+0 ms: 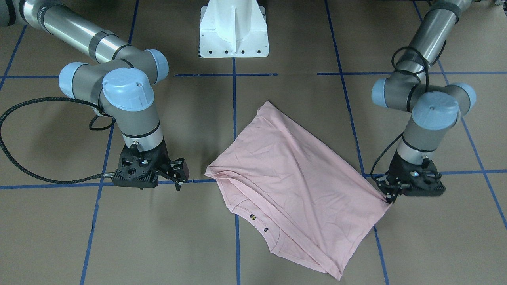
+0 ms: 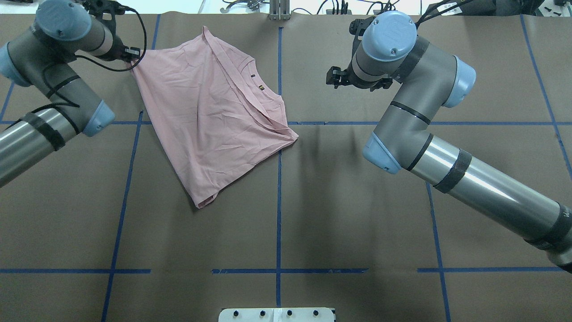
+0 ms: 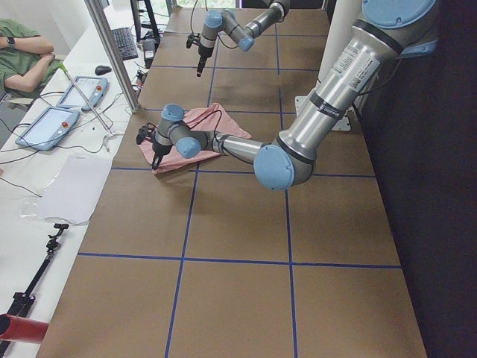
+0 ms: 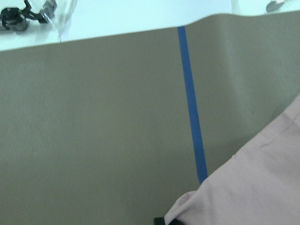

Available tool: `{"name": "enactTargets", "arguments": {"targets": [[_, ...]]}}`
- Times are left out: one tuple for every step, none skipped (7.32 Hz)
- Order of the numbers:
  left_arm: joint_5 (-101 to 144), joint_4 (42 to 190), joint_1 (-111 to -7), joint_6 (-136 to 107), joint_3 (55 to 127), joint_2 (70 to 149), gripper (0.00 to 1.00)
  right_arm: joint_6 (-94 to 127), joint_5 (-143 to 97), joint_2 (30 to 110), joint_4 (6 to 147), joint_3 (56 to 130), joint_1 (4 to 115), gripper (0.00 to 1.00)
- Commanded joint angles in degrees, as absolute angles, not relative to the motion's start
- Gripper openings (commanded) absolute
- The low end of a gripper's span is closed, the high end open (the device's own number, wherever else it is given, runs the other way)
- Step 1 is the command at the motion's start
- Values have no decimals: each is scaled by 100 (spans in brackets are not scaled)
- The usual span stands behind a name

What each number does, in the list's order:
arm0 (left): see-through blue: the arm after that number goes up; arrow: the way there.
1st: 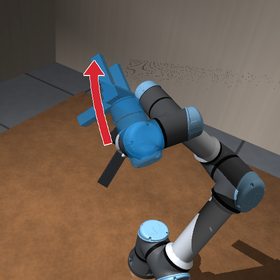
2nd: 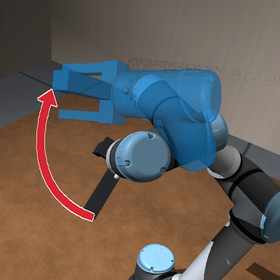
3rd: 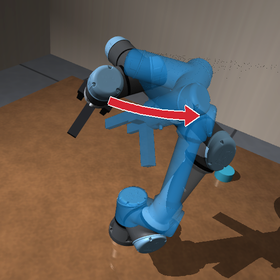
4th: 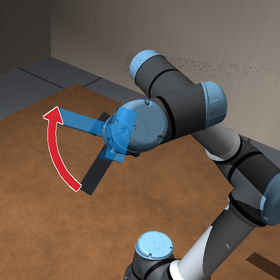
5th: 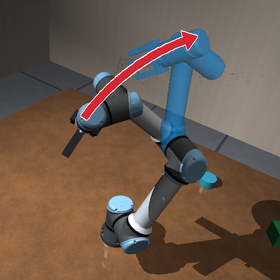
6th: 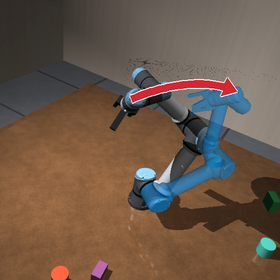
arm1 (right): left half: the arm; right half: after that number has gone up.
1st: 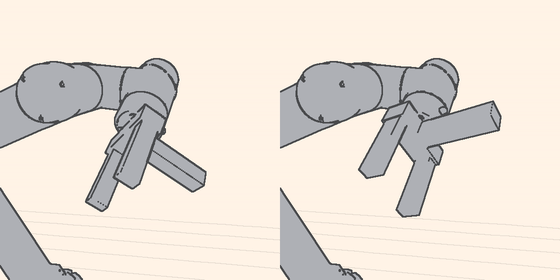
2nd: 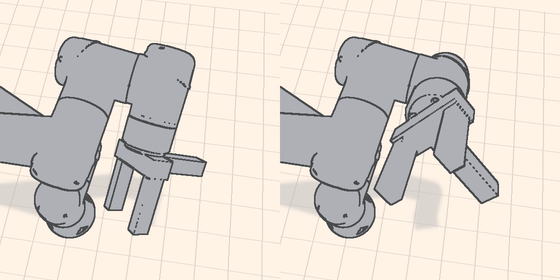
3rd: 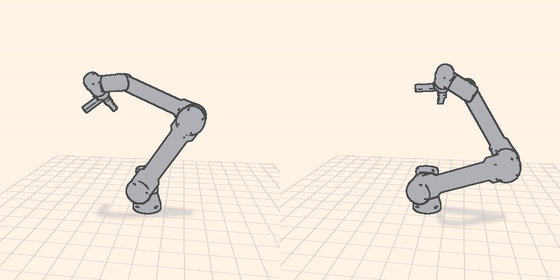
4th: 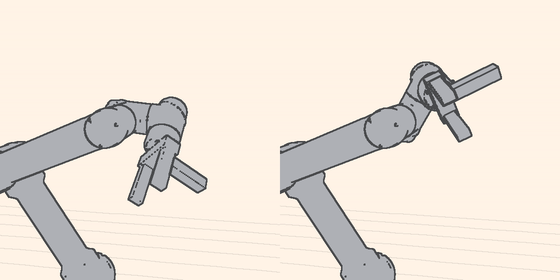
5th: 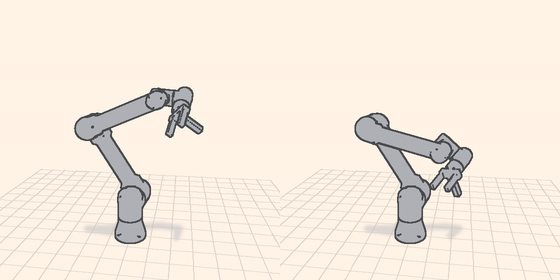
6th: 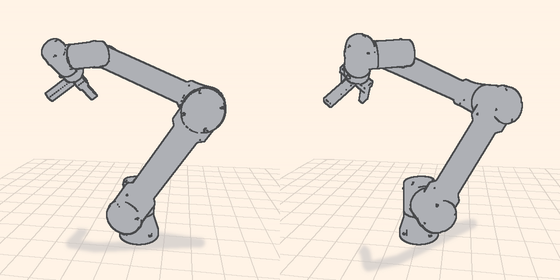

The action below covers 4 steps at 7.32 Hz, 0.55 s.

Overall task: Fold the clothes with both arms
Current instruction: 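Drag the folded shirt with the left gripper toward the far corner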

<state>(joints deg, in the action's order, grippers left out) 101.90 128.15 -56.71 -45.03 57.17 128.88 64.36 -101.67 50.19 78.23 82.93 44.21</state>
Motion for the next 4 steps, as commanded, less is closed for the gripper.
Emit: {"name": "enactTargets", "arguments": {"targets": [[10107,13455,-5748,-4430,4913,13132,21,6512,-10169,5010,7814,8288,4403,100],[10134,13508,-5774,-3942,5287,12887,99,6556,-10178,4923,7831,8271,4395,100],[10525,13457,-6062,-3459,5726,12650,100,6809,-10178,4722,7718,8123,4351,100],[11121,13517,-6169,-3341,5913,12421,100,7342,-10169,4407,7543,7799,4211,91]]}}
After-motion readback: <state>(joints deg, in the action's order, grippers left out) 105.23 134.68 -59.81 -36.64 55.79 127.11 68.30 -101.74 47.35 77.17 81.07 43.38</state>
